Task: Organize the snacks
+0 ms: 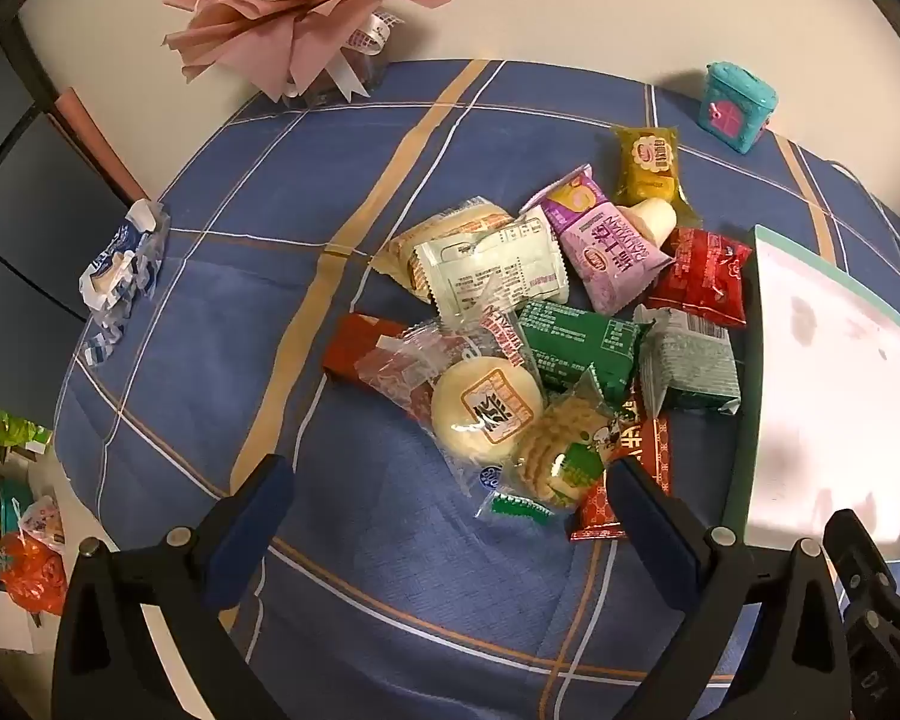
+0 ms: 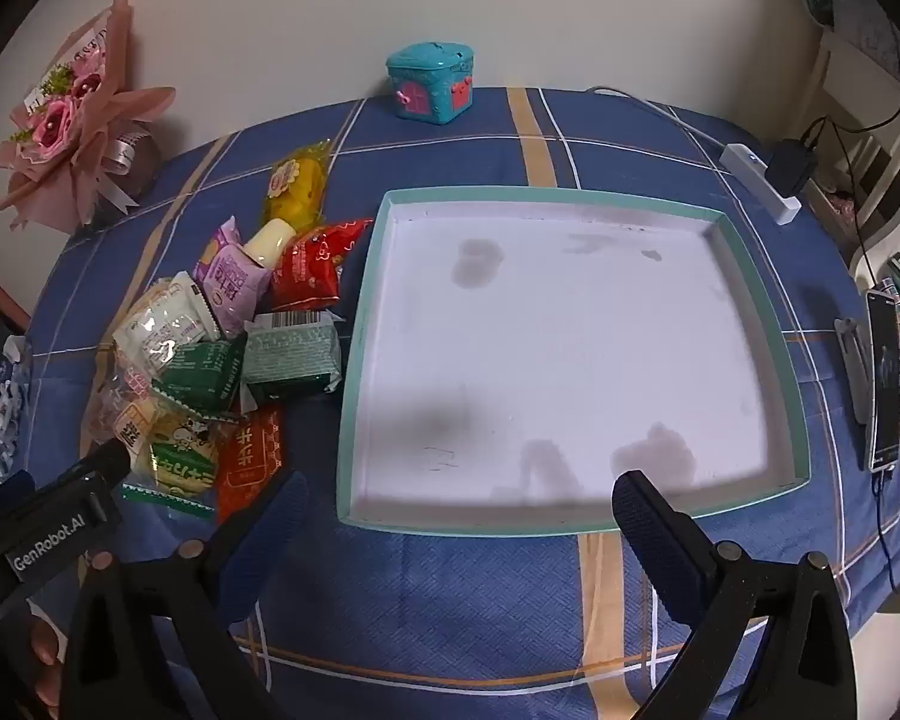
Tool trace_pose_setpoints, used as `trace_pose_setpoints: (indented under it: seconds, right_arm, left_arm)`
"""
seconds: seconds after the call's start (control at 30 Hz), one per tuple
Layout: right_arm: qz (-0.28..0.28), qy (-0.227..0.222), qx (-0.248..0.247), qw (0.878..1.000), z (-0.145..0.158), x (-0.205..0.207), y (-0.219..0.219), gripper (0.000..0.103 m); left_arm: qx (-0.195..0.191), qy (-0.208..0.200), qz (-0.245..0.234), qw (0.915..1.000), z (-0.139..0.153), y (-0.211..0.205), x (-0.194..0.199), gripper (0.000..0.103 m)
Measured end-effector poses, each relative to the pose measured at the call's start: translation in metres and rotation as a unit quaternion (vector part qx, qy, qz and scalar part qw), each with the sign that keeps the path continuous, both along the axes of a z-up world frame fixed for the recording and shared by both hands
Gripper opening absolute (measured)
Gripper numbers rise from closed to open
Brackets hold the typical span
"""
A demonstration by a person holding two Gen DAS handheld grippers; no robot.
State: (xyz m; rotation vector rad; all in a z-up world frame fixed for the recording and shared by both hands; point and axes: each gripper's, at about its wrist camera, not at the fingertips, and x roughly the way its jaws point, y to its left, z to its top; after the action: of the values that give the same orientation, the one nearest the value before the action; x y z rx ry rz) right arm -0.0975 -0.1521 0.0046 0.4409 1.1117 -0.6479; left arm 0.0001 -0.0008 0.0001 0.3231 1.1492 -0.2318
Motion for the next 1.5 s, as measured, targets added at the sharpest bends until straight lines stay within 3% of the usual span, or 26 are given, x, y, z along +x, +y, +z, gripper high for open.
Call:
trace_pose_setpoints:
  seconds: [1.5]
  right_arm:
    - [-0.014,0.013,0.015,1.0,-0.0075,0.0011,-0.0007,0.103]
  left_arm:
    - [0.017,-0.006,-0.001,0.9998,0.0022,-0.0014,-0.002,0.103]
